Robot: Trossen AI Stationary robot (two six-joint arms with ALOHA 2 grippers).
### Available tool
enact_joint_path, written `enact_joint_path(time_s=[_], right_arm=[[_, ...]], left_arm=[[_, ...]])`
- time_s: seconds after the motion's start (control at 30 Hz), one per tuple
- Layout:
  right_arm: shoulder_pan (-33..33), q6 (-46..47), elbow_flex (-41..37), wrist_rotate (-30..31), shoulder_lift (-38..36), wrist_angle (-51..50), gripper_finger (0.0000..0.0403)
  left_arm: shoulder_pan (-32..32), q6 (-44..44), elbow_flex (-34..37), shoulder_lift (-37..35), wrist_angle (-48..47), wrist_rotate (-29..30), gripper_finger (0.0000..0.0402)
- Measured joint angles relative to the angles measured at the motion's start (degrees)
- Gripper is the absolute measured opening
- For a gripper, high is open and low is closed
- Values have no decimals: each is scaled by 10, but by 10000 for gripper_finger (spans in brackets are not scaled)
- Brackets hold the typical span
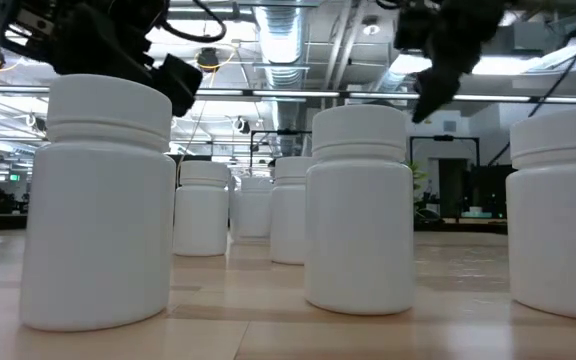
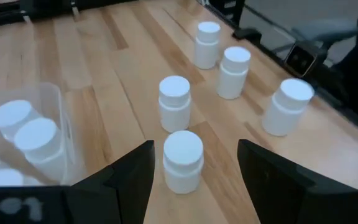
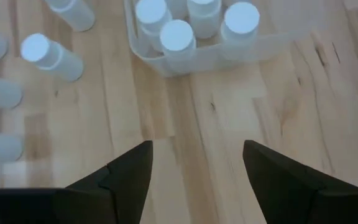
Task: Pick and place pill bottles into a basket
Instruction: Put the pill bottles into the container
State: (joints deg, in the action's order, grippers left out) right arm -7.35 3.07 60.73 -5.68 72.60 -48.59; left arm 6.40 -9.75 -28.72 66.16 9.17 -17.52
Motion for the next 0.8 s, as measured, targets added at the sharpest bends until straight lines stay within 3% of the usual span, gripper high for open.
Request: enact_joint_path(time_s=[0.27,0.5,0.8], right_arm=[[11,50,-142,13,-71,140,245],[23,56,-160,13,-74,163,245],[25,51,-160,13,-74,178,245]], left_arm=[[50,-50,-35,105,35,85,218],[52,-44,-35,161,77,107,218],[51,-23,-35,165,75,103,223]])
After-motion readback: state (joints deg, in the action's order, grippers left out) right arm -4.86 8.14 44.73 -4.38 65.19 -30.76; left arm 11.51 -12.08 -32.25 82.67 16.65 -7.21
